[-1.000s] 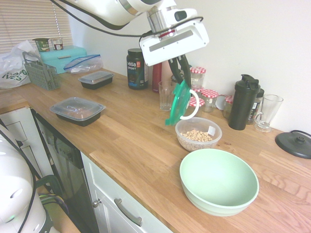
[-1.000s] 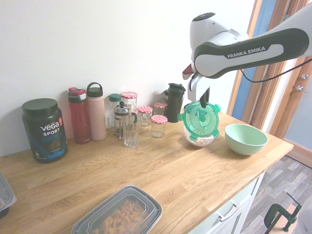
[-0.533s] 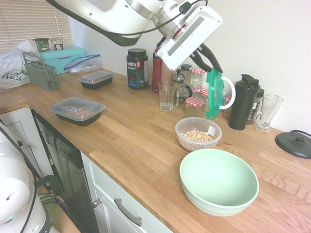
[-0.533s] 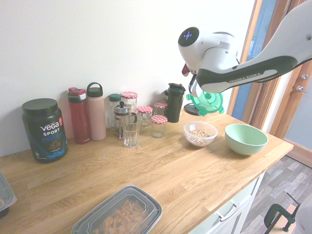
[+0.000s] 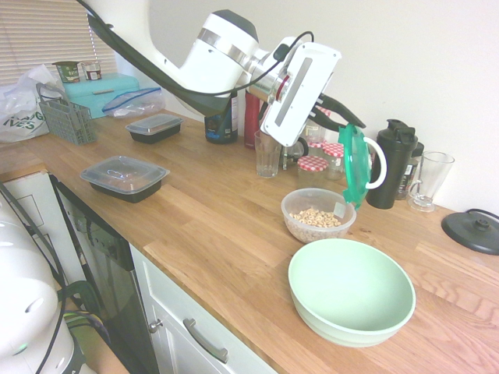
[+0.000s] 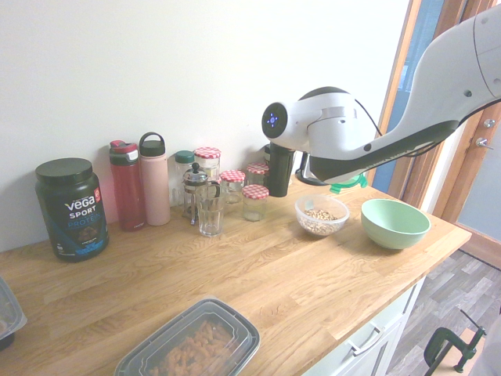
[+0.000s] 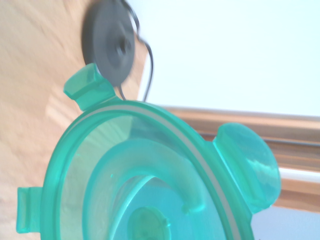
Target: Cover the lid of food container
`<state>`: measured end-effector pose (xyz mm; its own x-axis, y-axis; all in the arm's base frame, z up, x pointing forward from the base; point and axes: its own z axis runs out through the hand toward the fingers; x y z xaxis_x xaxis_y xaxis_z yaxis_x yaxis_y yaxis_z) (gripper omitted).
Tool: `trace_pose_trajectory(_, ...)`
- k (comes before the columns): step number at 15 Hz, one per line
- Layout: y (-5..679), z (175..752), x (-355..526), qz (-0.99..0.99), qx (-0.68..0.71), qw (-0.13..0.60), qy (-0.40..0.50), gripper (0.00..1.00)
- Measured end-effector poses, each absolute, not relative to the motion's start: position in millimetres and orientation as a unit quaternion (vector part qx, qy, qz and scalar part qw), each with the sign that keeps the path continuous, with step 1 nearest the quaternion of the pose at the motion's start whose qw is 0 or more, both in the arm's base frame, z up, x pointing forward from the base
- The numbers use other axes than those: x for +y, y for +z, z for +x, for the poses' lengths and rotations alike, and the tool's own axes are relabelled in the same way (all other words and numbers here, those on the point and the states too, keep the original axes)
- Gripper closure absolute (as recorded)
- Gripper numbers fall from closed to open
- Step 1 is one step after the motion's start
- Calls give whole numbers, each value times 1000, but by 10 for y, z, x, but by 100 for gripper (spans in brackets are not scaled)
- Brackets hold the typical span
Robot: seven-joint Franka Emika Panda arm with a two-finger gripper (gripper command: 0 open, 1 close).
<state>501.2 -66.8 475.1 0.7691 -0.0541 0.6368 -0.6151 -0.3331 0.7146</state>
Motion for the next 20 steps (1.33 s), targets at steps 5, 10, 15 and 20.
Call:
trace_pose_trajectory(5,4454,5000,-533,747,-198,577,265,100)
trace_pose_trajectory(10,4238,5035,-400,727,-190,605,264,100)
trace_pose_trajectory(15,4060,5122,-352,722,-194,609,267,100)
trace_pose_trajectory(20,4009,5162,-322,718,-194,614,264,100)
